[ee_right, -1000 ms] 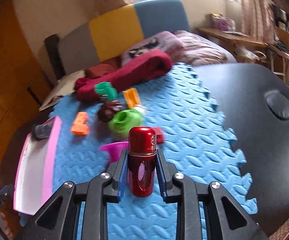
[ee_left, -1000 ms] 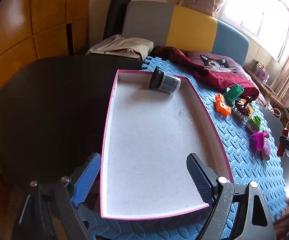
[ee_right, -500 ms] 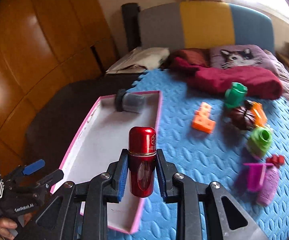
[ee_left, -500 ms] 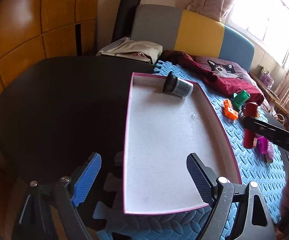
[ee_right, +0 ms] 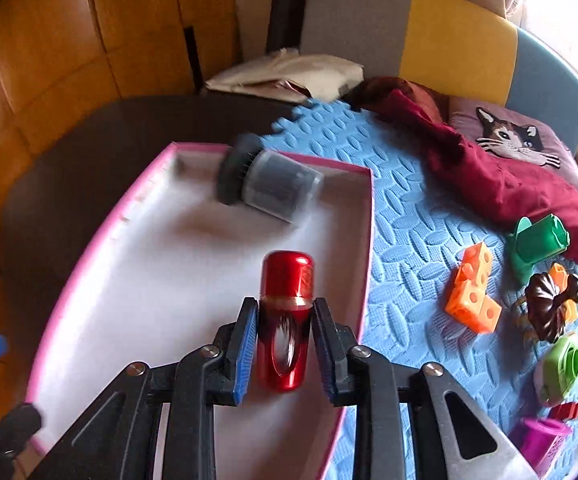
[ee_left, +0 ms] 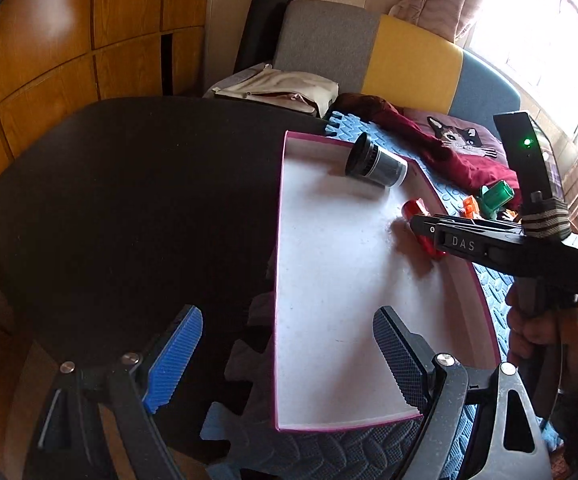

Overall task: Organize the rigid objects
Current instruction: 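Lower the red bottle into the tray and open the right gripper, then move both grippers back over the remaining toys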

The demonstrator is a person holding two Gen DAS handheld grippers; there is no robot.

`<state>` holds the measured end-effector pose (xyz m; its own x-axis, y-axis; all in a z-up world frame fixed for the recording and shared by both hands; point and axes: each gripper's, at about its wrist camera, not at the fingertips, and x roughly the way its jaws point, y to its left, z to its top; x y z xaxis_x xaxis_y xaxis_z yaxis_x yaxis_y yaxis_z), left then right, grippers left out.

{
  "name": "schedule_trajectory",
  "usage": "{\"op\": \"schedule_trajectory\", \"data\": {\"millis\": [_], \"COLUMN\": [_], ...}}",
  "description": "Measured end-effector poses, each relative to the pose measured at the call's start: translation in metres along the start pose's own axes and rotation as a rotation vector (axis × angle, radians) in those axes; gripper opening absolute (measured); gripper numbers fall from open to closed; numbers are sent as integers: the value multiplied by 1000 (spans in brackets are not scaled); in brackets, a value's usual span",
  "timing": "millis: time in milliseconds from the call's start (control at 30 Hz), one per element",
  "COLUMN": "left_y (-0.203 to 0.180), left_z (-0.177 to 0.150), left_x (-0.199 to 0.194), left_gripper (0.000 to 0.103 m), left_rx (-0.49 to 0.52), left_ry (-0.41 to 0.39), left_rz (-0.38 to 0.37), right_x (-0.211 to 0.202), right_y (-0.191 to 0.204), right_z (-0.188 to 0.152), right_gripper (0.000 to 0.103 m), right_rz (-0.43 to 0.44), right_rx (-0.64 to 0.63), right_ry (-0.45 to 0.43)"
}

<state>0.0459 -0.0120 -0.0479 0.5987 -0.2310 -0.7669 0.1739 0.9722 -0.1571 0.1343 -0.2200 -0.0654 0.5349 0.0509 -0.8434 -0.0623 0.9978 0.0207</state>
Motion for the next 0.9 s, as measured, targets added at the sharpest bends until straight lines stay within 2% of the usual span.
{"op": "schedule_trajectory", "data": {"millis": [133,267,433,667,900], "left_y": [2,0,-3,-10,-15], "left_z": [1,-1,-1,-2,-3], "left_x": [1,0,-5,-13,-16], "left_gripper": [88,88,88,88,88], "left_rx": [-6,3,13,32,36], "left_ry": [1,-1,-14,-32,-31], "left_rz": [2,5,17,24,32], "right_x": [-3,-8,-24,-49,-73], "right_y": [-9,-7,-7,-10,-22], "right_z": [-6,-13,-16,-27,-47], "right_gripper": [27,27,28,34,36], "right_rz": [49,55,76,102,97], "right_rx": [45,41,68,100,122], "right_ry": [-15,-19,-67,-93,-121]}}
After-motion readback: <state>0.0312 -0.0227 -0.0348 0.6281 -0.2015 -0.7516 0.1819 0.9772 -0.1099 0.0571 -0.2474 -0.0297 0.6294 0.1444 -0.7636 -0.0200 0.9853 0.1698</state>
